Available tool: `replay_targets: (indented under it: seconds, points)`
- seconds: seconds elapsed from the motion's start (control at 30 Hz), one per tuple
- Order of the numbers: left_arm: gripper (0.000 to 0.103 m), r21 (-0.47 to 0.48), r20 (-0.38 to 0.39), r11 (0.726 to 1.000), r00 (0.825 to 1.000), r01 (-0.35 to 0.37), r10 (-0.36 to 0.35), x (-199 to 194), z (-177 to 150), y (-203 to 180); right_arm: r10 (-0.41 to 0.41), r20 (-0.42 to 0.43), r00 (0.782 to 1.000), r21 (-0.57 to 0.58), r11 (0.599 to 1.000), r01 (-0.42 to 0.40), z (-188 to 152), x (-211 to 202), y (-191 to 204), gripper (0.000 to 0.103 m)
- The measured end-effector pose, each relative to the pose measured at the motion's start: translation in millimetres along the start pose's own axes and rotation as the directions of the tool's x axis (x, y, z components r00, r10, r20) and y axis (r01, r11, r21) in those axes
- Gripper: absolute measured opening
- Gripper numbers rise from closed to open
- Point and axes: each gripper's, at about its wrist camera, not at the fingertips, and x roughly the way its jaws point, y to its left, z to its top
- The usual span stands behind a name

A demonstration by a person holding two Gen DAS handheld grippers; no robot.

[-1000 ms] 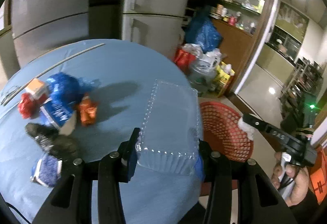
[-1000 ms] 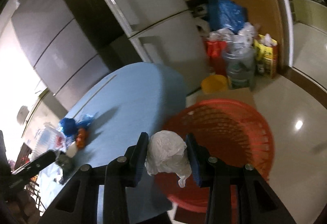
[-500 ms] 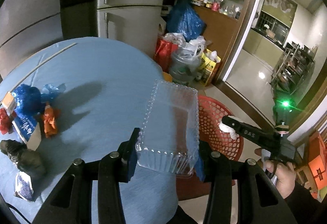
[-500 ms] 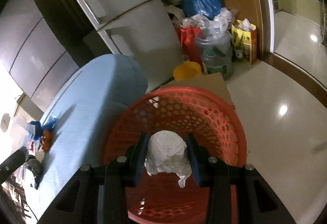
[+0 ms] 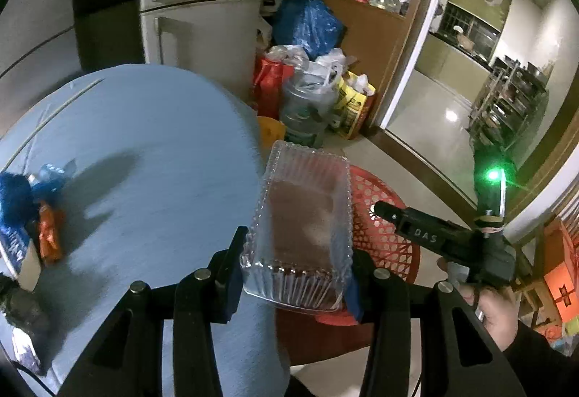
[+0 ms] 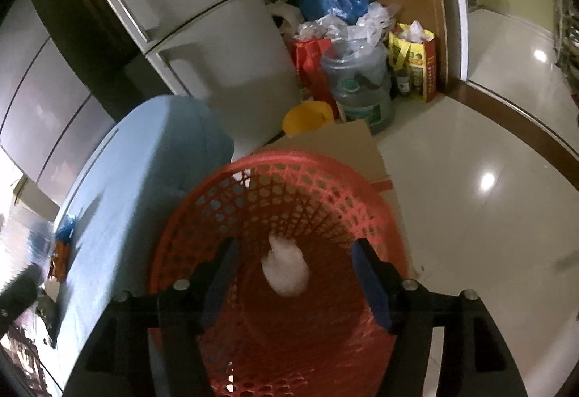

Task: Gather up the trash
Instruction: 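Open the right tool to drop the tissue while the left tool drops the container, then move the left tool to the blue printed packet and grasp it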

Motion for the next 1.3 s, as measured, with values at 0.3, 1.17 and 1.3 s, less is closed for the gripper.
replay_targets:
  seconds: [0.3,1.17,1.3]
  points:
    - [0.056,0.050,-0.065,0.998,0.997,0.047,-0.043,36.8,11.9,-30.2,-0.013,0.041,0.999,0.069,0.998,0.011,0.3,-29.1,-23.6,0.069]
    - [0.078,-0.175,0.054,0.974,0.986,-0.146,0.158,-55.8,-44.2,78.5,0.079,0.056,0.995,-0.071,0.995,-0.075,-12.5,-46.3,62.0,0.069]
    - [0.079,-0.228,0.072,0.952,0.971,-0.205,0.226,-81.8,-69.9,108.4,0.122,0.027,0.992,-0.149,0.982,-0.117,-25.4,-43.0,103.9,0.069]
